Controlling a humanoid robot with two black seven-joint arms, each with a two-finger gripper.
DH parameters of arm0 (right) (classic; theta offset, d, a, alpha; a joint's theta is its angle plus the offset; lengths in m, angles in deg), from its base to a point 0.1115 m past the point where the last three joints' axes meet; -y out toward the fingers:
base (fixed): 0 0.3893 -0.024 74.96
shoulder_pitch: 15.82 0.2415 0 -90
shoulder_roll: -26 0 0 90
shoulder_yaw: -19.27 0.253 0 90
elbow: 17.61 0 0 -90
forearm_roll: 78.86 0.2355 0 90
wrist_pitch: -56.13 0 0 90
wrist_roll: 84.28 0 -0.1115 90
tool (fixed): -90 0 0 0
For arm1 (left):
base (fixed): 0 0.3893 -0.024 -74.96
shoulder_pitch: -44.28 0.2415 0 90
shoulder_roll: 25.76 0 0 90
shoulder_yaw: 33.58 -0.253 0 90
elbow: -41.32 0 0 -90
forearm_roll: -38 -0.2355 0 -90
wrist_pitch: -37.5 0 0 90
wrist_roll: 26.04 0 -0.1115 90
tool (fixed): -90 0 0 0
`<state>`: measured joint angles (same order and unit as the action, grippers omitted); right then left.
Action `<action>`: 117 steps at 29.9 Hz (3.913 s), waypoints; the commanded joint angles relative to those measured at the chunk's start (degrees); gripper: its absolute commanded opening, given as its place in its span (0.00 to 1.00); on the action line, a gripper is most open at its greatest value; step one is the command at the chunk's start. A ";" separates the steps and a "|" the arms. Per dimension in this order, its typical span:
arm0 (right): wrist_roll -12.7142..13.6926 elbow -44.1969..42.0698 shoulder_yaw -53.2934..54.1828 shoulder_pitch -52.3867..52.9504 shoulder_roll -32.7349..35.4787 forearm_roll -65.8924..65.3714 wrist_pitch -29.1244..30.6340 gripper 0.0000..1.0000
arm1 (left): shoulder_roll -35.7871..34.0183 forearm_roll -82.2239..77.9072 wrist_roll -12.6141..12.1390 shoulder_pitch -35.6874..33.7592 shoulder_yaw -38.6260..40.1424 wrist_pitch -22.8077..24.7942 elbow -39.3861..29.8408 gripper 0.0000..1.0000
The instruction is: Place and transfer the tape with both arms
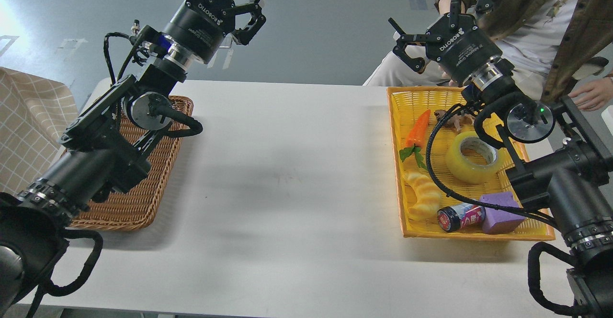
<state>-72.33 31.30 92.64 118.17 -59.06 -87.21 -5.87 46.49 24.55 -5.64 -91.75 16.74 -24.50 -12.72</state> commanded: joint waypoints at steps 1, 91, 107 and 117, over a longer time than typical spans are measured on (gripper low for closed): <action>0.00 0.04 0.01 -0.05 -0.02 0.00 0.00 1.00 | 0.00 0.00 0.00 -0.03 0.04 0.00 -0.01 0.98; 0.00 -0.13 -0.60 1.01 0.86 -0.26 0.00 1.00 | 0.00 -0.09 0.08 -0.20 0.65 0.00 1.84 0.98; 0.00 0.39 -1.22 1.18 5.51 -4.92 0.00 1.00 | -0.09 -0.09 0.00 -0.20 0.65 0.00 1.84 0.98; -0.08 7.33 -6.31 1.45 15.08 -20.82 0.00 1.00 | -0.26 -0.09 0.00 -0.47 0.57 0.00 1.84 0.98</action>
<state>-72.39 35.74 89.20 119.07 -47.49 -102.87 -5.87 46.37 24.46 -5.65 -92.18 17.35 -24.50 -10.88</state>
